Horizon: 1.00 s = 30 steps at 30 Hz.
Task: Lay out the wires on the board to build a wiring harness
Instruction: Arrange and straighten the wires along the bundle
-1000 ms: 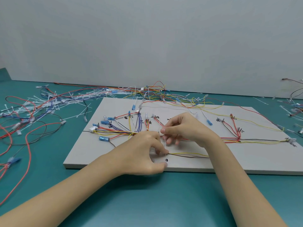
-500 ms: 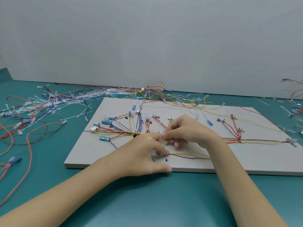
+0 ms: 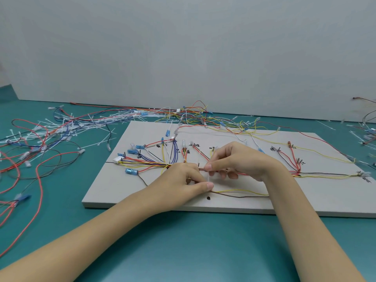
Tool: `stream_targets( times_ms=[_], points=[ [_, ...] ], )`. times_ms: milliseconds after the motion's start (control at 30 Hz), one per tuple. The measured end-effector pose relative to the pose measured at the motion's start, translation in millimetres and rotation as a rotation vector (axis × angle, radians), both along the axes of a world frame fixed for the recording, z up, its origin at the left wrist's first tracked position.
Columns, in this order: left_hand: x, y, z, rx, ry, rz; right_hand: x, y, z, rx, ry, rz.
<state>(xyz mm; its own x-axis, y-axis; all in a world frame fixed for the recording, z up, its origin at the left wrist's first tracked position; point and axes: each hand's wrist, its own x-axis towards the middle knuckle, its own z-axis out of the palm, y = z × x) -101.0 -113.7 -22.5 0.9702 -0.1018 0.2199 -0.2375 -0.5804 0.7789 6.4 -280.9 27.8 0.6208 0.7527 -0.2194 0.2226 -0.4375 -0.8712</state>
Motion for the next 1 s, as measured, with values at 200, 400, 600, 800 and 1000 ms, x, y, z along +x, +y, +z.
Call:
stream_targets(
  times_ms=[200, 400, 600, 800, 1000],
  points=[
    [-0.9, -1.9, 0.5, -0.025, 0.041, 0.024, 1.5, -1.3, 0.5, -0.006, 0.049, 0.043],
    [0.8, -3.8, 6.0, -0.067, 0.138, 0.035, 2.0, -3.4, 1.5, -0.012, 0.076, 0.071],
    [3.3, -4.4, 5.0, -0.108, 0.17, 0.038, 1.4, -1.9, 1.8, -0.01, 0.087, 0.082],
    [5.2, -5.3, 2.5, -0.128, 0.176, 0.056, 0.1, -0.9, 1.3, -0.009, 0.076, 0.097],
    [7.0, -4.9, -0.1, -0.111, 0.165, 0.07, -0.7, 0.3, 1.5, -0.013, 0.066, 0.126]
  ],
)
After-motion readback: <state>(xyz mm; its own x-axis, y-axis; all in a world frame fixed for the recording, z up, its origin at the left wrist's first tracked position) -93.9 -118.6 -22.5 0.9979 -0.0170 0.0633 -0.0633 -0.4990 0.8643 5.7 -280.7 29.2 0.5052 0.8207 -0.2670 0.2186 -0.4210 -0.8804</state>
